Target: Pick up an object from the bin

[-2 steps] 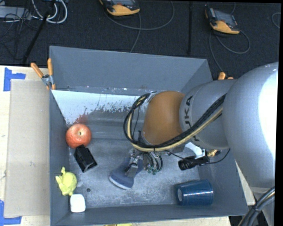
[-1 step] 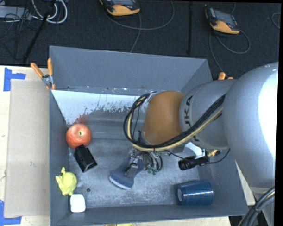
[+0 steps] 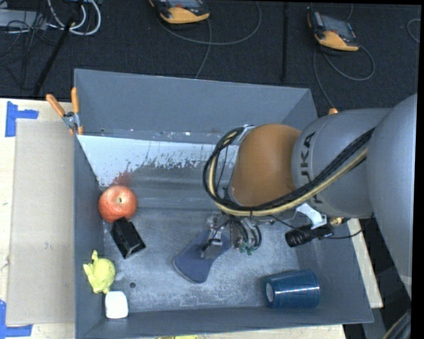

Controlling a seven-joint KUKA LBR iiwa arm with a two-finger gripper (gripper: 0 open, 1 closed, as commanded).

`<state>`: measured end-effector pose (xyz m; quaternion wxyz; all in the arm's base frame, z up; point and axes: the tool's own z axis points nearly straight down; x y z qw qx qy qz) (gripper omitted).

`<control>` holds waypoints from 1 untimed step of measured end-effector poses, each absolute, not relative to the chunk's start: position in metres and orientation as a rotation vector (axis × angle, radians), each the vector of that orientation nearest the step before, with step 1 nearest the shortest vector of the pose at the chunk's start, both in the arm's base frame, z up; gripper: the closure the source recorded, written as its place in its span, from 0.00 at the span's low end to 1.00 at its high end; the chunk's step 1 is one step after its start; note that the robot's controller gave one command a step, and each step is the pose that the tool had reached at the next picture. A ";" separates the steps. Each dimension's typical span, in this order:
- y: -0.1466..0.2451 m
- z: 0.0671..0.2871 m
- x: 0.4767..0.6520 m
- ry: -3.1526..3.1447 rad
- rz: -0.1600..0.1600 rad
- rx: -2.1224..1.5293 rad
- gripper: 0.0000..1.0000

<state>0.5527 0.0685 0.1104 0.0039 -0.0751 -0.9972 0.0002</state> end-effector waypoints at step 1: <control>0.050 0.225 0.574 -3.142 0.000 -0.064 1.00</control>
Offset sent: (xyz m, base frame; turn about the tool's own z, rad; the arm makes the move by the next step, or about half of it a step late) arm 0.0000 0.0000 0.0000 0.0000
